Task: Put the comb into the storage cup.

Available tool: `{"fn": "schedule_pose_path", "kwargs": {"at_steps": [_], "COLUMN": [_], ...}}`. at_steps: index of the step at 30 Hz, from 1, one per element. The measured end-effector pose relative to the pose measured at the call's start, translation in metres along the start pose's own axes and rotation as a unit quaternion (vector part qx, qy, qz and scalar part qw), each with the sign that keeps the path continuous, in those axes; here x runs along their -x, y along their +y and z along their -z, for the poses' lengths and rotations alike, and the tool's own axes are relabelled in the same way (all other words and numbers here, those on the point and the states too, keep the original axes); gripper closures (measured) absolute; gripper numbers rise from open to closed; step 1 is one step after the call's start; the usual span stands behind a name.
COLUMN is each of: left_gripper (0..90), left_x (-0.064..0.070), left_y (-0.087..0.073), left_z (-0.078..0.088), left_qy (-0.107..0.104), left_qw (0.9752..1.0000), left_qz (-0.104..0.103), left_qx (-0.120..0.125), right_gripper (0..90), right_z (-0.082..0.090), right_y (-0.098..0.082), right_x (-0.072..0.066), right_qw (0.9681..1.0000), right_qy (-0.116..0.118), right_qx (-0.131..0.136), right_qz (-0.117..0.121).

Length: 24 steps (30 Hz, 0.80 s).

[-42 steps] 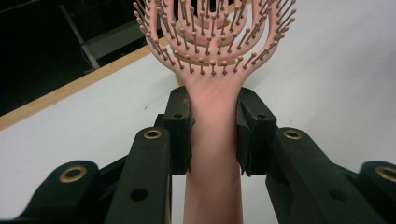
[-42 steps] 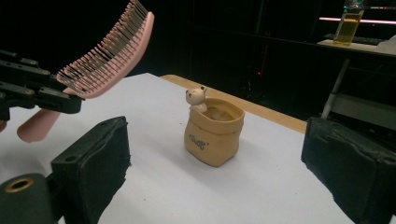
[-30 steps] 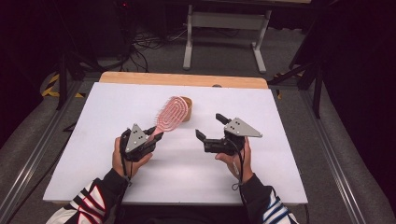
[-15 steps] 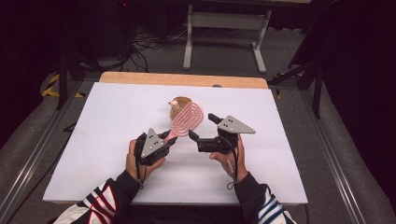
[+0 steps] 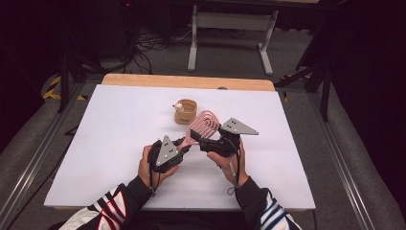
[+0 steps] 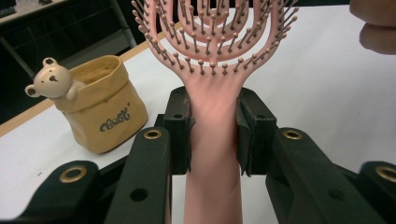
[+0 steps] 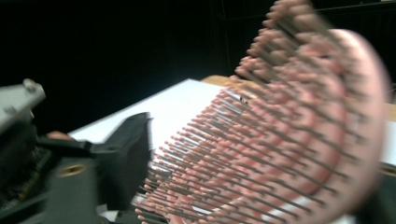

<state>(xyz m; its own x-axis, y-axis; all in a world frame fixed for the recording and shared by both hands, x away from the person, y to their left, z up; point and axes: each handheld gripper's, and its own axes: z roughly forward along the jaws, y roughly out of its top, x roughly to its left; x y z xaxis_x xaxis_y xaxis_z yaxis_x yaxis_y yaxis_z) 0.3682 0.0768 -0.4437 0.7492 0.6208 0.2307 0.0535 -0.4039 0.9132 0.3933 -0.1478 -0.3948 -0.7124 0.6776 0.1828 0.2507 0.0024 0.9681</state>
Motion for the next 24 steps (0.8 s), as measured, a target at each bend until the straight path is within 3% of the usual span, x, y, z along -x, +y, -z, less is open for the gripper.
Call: {"fn": "schedule_pose_path", "kwargs": {"at_steps": [1, 4, 8, 10, 12, 16, 21, 24], "left_gripper": [69.7, 69.7, 69.7, 69.7, 69.7, 69.6, 68.9, 62.4], "left_x": [0.0, 0.001, 0.001, 0.002, 0.003, 0.003, 0.004, 0.006], "left_y": [0.0, 0.0, 0.0, -0.001, -0.001, -0.001, -0.001, 0.0], "left_z": [0.0, 0.0, -0.003, -0.004, -0.005, -0.008, -0.008, -0.009], "left_qy": [0.0, 0.001, 0.001, 0.001, -0.002, -0.005, -0.018, -0.023], "left_qw": [1.0, 1.0, 0.9999, 0.9999, 0.9999, 0.9998, 0.9995, 0.9993], "left_qz": [0.0, -0.003, -0.008, -0.009, -0.011, -0.014, -0.024, -0.026], "left_qx": [0.0, -0.003, -0.008, -0.008, -0.011, -0.015, -0.012, -0.015], "right_gripper": [33.4, 45.4, 58.1, 59.1, 61.8, 62.5, 62.8, 63.0], "right_z": [0.0, 0.003, 0.007, 0.007, 0.008, 0.01, 0.012, 0.017], "right_y": [0.0, 0.0, 0.001, 0.001, 0.0, 0.001, 0.001, 0.004], "right_x": [0.0, 0.002, 0.0, -0.001, -0.002, -0.005, -0.006, -0.007], "right_qw": [1.0, 0.9997, 0.999, 0.999, 0.9983, 0.9983, 0.9985, 0.9985], "right_qy": [0.0, 0.001, 0.02, 0.022, 0.04, 0.046, 0.044, 0.04], "right_qx": [0.0, 0.014, 0.027, 0.027, 0.029, 0.028, 0.031, 0.037], "right_qz": [0.0, -0.021, -0.029, -0.029, -0.031, -0.023, -0.014, 0.0]}}
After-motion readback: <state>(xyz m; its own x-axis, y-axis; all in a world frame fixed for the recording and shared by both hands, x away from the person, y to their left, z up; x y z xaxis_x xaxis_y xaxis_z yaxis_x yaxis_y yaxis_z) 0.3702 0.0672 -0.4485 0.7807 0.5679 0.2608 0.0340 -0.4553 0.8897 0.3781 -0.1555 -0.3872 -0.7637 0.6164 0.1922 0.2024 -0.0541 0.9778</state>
